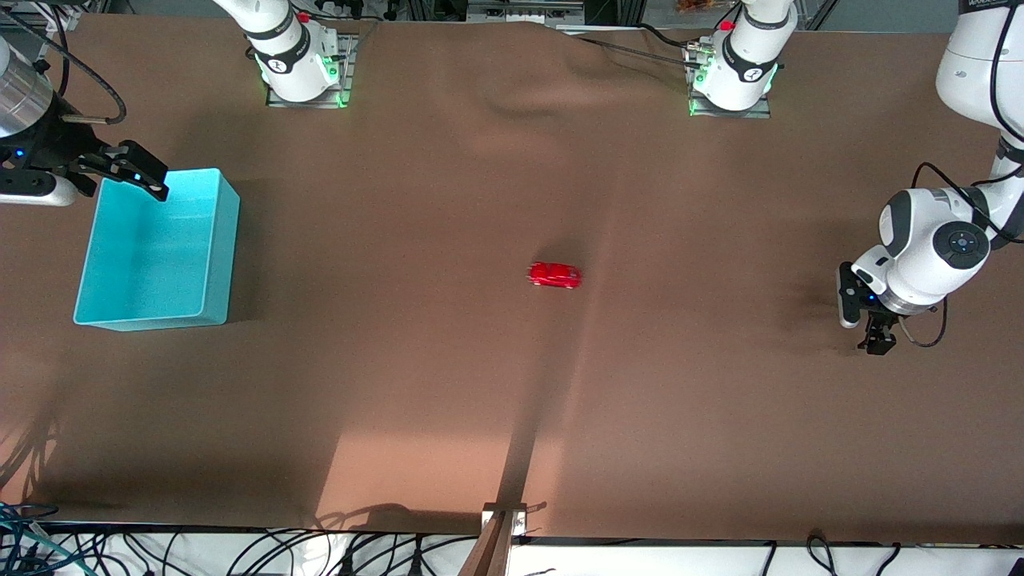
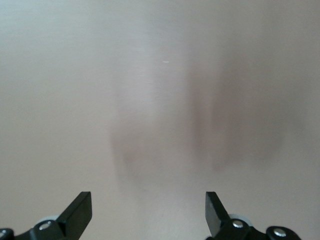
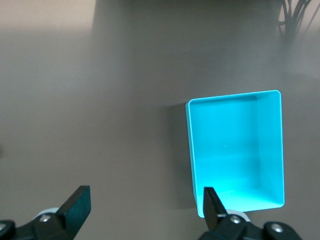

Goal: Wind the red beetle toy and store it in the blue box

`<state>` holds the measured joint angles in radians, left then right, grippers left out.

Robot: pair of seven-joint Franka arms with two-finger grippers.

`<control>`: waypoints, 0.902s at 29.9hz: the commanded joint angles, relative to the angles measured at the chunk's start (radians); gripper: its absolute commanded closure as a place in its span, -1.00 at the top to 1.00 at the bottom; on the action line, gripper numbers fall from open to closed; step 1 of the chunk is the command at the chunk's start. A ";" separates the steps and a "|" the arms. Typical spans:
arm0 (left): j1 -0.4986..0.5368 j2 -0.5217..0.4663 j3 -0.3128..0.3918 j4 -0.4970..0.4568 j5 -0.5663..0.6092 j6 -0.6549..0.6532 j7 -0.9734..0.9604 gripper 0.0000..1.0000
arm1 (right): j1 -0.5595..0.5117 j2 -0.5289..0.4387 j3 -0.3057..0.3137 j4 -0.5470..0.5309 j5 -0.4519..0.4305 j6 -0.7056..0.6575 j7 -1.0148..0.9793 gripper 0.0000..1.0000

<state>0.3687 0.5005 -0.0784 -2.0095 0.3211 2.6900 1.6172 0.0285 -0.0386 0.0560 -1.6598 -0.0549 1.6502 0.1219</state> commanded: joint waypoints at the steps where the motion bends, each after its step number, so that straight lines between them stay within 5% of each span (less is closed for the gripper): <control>1: 0.018 -0.091 -0.011 -0.017 -0.143 -0.054 0.012 1.00 | 0.002 0.002 0.002 0.014 -0.003 -0.003 0.008 1.00; 19: -0.005 -0.244 -0.011 -0.015 -0.264 -0.205 -0.161 1.00 | -0.004 0.028 0.001 0.009 -0.002 -0.015 -0.010 1.00; 27: -0.048 -0.342 -0.008 -0.014 -0.367 -0.335 -0.419 1.00 | -0.018 0.062 -0.019 0.003 -0.002 -0.020 -0.102 1.00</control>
<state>0.3518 0.2447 -0.0924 -2.0087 0.0191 2.4414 1.3532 0.0259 0.0011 0.0503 -1.6629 -0.0549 1.6420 0.1008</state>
